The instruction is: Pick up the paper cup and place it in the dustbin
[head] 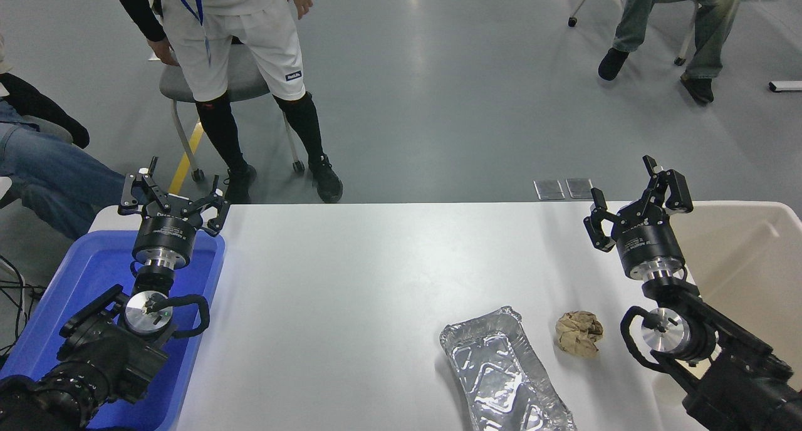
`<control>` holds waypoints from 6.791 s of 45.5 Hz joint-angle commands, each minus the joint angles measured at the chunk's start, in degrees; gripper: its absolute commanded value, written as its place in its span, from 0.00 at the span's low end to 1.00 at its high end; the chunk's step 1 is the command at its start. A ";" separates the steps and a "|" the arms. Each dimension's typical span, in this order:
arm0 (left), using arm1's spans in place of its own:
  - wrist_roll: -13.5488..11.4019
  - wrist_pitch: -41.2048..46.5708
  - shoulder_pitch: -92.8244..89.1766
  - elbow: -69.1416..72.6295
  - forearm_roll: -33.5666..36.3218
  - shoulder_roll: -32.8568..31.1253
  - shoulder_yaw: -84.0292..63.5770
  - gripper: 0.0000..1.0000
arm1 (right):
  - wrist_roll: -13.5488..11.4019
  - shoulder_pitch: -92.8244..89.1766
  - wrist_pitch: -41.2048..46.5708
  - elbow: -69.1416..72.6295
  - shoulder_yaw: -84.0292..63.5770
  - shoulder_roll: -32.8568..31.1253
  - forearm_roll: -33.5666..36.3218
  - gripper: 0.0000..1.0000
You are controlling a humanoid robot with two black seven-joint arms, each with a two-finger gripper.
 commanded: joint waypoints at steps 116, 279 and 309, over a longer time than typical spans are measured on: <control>0.09 -0.10 0.01 0.00 0.17 0.08 0.09 0.99 | -0.01 96.60 19.13 20.73 -138.82 -16.76 -0.52 1.00; 0.18 -0.36 0.01 0.00 0.17 0.08 0.09 0.99 | -12.57 40.28 24.68 -2.21 -87.16 -25.89 -56.60 1.00; 0.18 -0.36 0.01 0.00 0.26 0.08 0.09 0.99 | -16.97 38.16 23.71 0.25 -85.39 -29.93 -50.62 0.61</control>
